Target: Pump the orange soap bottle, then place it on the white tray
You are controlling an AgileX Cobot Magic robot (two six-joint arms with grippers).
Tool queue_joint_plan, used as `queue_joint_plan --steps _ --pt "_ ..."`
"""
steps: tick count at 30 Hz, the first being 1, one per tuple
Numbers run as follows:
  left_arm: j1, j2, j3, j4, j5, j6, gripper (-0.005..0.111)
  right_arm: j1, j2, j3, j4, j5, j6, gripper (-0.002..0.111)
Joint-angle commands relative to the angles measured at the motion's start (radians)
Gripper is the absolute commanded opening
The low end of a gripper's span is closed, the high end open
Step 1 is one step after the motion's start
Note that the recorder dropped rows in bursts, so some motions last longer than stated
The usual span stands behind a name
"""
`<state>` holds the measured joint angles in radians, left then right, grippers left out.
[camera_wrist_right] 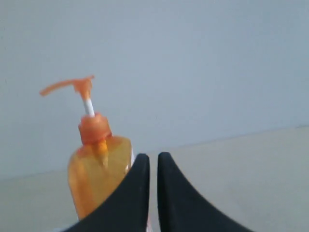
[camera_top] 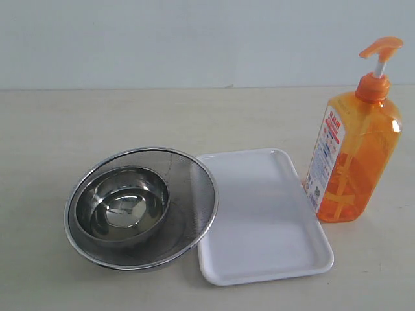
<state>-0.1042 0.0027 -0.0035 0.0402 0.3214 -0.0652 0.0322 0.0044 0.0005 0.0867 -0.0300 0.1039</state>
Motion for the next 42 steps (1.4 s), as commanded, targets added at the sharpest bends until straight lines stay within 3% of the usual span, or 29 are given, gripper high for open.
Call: queue_joint_plan --steps 1,8,13,18,22,33,36,42 --pt "0.002 -0.003 0.003 -0.007 -0.002 -0.008 0.005 -0.003 -0.004 0.0 0.012 -0.129 0.049 0.002" --pt "0.002 -0.003 0.003 -0.007 -0.002 -0.008 0.005 -0.003 -0.004 0.0 0.012 -0.29 0.078 0.002" --pt "0.002 -0.003 0.003 -0.007 -0.002 -0.008 0.005 -0.003 -0.004 0.0 -0.006 -0.48 0.243 0.002" --pt "0.002 -0.003 0.003 -0.007 -0.002 -0.008 0.005 -0.003 0.081 -0.18 -0.225 -0.481 0.446 0.002" --pt "0.002 -0.003 0.003 -0.007 -0.002 -0.008 0.005 -0.003 0.274 -0.293 -0.484 -0.408 0.553 0.002" --pt "0.002 -0.003 0.003 -0.007 -0.002 -0.008 0.005 0.0 0.714 -0.291 -0.617 -0.425 0.544 0.002" --pt "0.002 -0.003 0.003 -0.007 -0.002 -0.008 0.005 0.0 0.783 -0.232 -0.607 -0.579 0.471 0.002" --pt "0.002 -0.003 0.003 -0.007 -0.002 -0.008 0.005 0.0 0.846 -0.006 -0.277 -0.916 0.167 0.002"
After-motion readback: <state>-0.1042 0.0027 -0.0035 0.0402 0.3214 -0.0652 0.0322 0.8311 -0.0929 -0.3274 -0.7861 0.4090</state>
